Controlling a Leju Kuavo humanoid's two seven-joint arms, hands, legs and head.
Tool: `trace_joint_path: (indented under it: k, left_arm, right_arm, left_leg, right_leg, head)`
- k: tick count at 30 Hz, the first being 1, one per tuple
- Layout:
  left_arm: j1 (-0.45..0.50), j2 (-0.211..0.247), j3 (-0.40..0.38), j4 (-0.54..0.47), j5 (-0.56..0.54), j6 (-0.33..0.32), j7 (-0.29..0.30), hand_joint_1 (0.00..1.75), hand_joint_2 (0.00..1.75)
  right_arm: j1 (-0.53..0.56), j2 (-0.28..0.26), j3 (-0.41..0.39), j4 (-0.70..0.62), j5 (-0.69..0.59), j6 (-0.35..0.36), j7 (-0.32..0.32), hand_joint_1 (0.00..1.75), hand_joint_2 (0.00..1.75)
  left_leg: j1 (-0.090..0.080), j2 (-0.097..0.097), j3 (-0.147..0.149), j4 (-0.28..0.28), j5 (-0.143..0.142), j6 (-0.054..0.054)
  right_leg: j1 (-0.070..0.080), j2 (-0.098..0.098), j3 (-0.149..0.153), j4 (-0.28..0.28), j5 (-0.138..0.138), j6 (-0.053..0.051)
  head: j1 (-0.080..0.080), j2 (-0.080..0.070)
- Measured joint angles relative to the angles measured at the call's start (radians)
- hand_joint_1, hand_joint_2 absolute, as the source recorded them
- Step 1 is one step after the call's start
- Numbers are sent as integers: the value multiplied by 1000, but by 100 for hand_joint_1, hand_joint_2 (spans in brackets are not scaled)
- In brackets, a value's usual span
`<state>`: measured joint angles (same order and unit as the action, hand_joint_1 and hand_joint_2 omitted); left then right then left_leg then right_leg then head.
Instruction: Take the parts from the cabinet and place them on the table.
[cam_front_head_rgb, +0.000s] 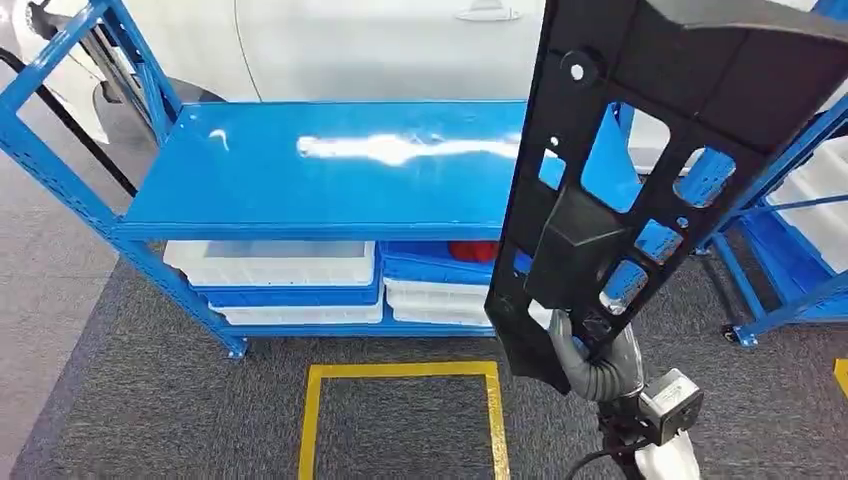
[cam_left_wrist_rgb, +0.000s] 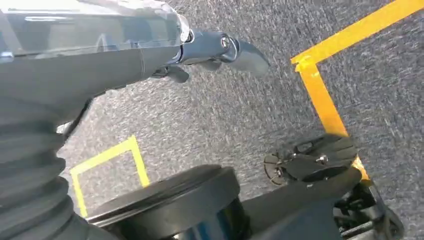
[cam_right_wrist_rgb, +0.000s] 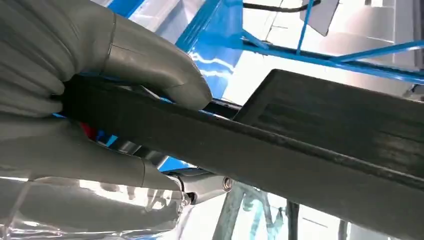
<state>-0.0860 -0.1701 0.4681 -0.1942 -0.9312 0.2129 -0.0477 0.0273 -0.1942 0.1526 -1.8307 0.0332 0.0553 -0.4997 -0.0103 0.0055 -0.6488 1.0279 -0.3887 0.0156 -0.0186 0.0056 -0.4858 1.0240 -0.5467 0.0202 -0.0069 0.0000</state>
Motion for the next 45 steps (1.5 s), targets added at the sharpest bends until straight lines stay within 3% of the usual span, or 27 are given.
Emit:
trace_joint_path:
  k: [4, 6, 7, 9, 14, 15, 16, 17, 18, 21, 22, 23, 25, 26, 27, 29, 30, 31, 32, 33, 36, 37, 38, 39, 41, 43, 45]
  left_arm:
    - [4, 1, 2, 0, 1, 0, -3, 0, 175]
    - [1, 1, 3, 0, 1, -1, -4, 0, 175]
    - [-2, 1, 3, 0, 1, -1, -5, 0, 175]
    - [-4, 1, 4, 0, 0, -3, -8, 0, 175]
    - [-4, 1, 4, 0, 0, -4, -8, 0, 175]
    - [-4, 0, 4, 0, -3, -5, -8, 0, 175]
    - [-2, 0, 4, 0, -6, -6, -8, 0, 175]
    - [0, 1, 4, -1, -6, -7, -8, 0, 175]
    - [-1, 0, 4, -1, -8, -7, -8, 0, 175]
    - [5, -8, 4, -1, -12, -11, -13, 0, 175]
    - [8, -12, 4, -1, -14, -10, -19, 0, 175]
    - [11, -12, 4, -1, -19, -6, -19, 0, 175]
    - [16, -14, 4, -1, -29, 1, -12, 0, 175]
    - [16, -14, 3, -1, -33, 2, -6, 0, 175]
    - [16, -14, 2, -1, -34, 3, -1, 0, 175]
    - [16, -13, 3, -1, -35, 6, 3, 0, 175]
    - [14, -13, 3, -1, -35, 7, 4, 0, 175]
    - [12, -13, 3, -1, -35, 10, 2, 0, 175]
    - [14, -11, 3, -1, -35, 14, -2, 0, 175]
    - [14, -10, 3, -1, -35, 16, -5, 0, 175]
    - [11, -8, 4, -1, -37, 24, -11, 0, 175]
    - [9, -7, 4, -1, -40, 25, -11, 0, 175]
    - [9, -7, 4, -1, -42, 26, -12, 0, 175]
    - [7, -7, 4, -1, -43, 27, -14, 0, 175]
    - [-2, -5, 4, -1, -44, 27, -14, 0, 175]
    - [-5, -4, 4, -1, -48, 27, -13, 0, 175]
    - [-6, -4, 4, -1, -53, 28, -13, 0, 175]
  right_arm:
    - [7, 1, -8, -8, 2, 1, 1, 175, 175]
    - [10, 2, -8, -17, 3, 1, 2, 175, 175]
    - [12, 2, -10, -21, 4, 2, 2, 175, 175]
    - [18, 3, -13, -27, 6, 2, 2, 175, 175]
    - [23, 4, -15, -30, 6, 1, 3, 175, 175]
    - [30, 4, -16, -35, 8, 1, 3, 175, 175]
    - [37, 4, -21, -47, 9, 1, 4, 175, 175]
    - [42, 5, -24, -54, 9, 1, 3, 175, 175]
    - [47, 5, -27, -58, 9, 1, 3, 175, 175]
    - [61, 6, -33, -72, 9, 2, 3, 175, 175]
    - [69, 7, -35, -76, 9, 2, 3, 175, 175]
    - [76, 7, -40, -83, 9, 3, 4, 175, 175]
    - [92, 7, -50, -95, 9, 5, 18, 175, 175]
    - [101, 8, -52, -100, 9, 6, 21, 175, 175]
    - [111, 8, -54, -104, 9, 8, 24, 175, 175]
    - [127, 8, -59, -117, 9, 10, 33, 175, 175]
    - [135, 8, -60, -125, 10, 10, 35, 175, 175]
    - [142, 10, -63, -135, 10, 11, 35, 175, 175]
    - [143, 14, -67, -141, 9, 15, 35, 175, 175]
    - [145, 16, -70, -147, 9, 17, 34, 175, 175]
    - [147, 22, -74, -150, -7, 36, 30, 175, 175]
    - [146, 27, -75, -150, -10, 38, 29, 175, 175]
    - [143, 29, -75, -150, -12, 39, 29, 175, 175]
    - [142, 31, -75, -152, -12, 41, 29, 175, 175]
    - [147, 39, -75, -159, -12, 40, 27, 175, 175]
    - [154, 44, -79, -167, -12, 40, 24, 175, 175]
    - [157, 49, -86, -177, -12, 40, 21, 175, 175]
  left_leg:
    - [5, -4, -9, -1, 25, -24]
    - [7, -5, -32, 62, -85, -38]
    - [10, -5, -48, 141, -159, -45]
    - [11, -5, -61, 277, -222, -50]
    - [11, -5, -52, 308, -210, -49]
    - [11, -5, 10, 264, -145, -40]
    - [1, -7, 167, 58, -124, -8]
    - [-4, -6, 230, -49, -168, 4]
    - [-5, -7, 239, -66, -171, -6]
    - [-7, -6, 220, -87, -136, 15]
    - [-1, 0, 214, -99, -116, 16]
    - [0, 1, 201, -102, -103, 27]
    - [-1, 9, 174, -101, -81, 26]
    - [-1, 14, 161, -97, -72, 24]
    - [-1, 21, 147, -92, -66, 23]
    - [1, 39, 123, -75, -59, 17]
    - [3, 47, 111, -63, -59, 15]
    - [1, 54, 104, -45, -63, 8]
    - [-6, 58, 90, -30, -68, 0]
    - [-9, 68, 90, -22, -70, -4]
    - [-8, 99, 89, -12, -70, -15]
    - [-2, 69, 83, -1, -85, -27]
    - [0, 32, 67, 40, -125, -34]
    - [4, 13, 40, 115, -174, -39]
    - [5, 6, -16, 270, -244, -42]
    - [5, 6, -8, 286, -222, -36]
    - [4, -5, 78, 129, -134, -21]
  right_leg:
    - [-4, -5, -31, 4, 30, -39]
    - [-4, -7, -59, 4, 55, -49]
    - [-3, -6, -78, 5, 70, -50]
    - [0, -7, -110, 6, 94, -50]
    - [1, -8, -126, 7, 106, -50]
    - [6, -7, -154, 7, 128, -48]
    - [7, -5, -176, 7, 153, -47]
    - [12, -4, -178, 7, 162, -39]
    - [9, -8, -177, 1, 172, -33]
    - [8, -8, -176, -27, 208, -10]
    - [4, -6, -186, -13, 181, -11]
    - [6, -5, -201, 26, 119, -10]
    - [4, -5, -238, 173, -1, -3]
    - [4, -5, -254, 242, -16, 2]
    - [2, -5, -260, 291, 3, 5]
    - [-6, -10, -207, 251, 78, 12]
    - [-9, -23, -145, 169, 97, 17]
    - [-13, -60, -75, 72, 88, 22]
    - [0, -99, -35, 13, 47, 22]
    - [2, -88, -42, 9, 37, -1]
    - [-1, -56, -56, 6, 45, -29]
    - [-3, -50, -60, 5, 51, -38]
    - [-4, -39, -66, 5, 56, -45]
    - [-3, -30, -73, 5, 61, -48]
    - [-1, -10, -83, 7, 69, -50]
    - [1, 14, -88, 7, 75, -50]
    - [6, 43, -87, 7, 79, -47]
  head:
    - [-4, 0]
    - [-4, 0]
    - [-4, 0]
    - [-4, 0]
    - [-4, 0]
    - [-4, 0]
    - [-4, 0]
    - [-4, 0]
    - [-4, 0]
    - [-5, 0]
    - [-5, 0]
    - [-5, 0]
    - [-5, 0]
    - [-5, 0]
    - [-5, 0]
    - [-5, 0]
    - [-5, 0]
    - [-5, 0]
    - [-4, 0]
    - [-7, 0]
    - [-6, 0]
    - [-6, 0]
    - [-6, 0]
    - [-6, 0]
    - [-6, 0]
    - [-6, 0]
    - [-6, 0]
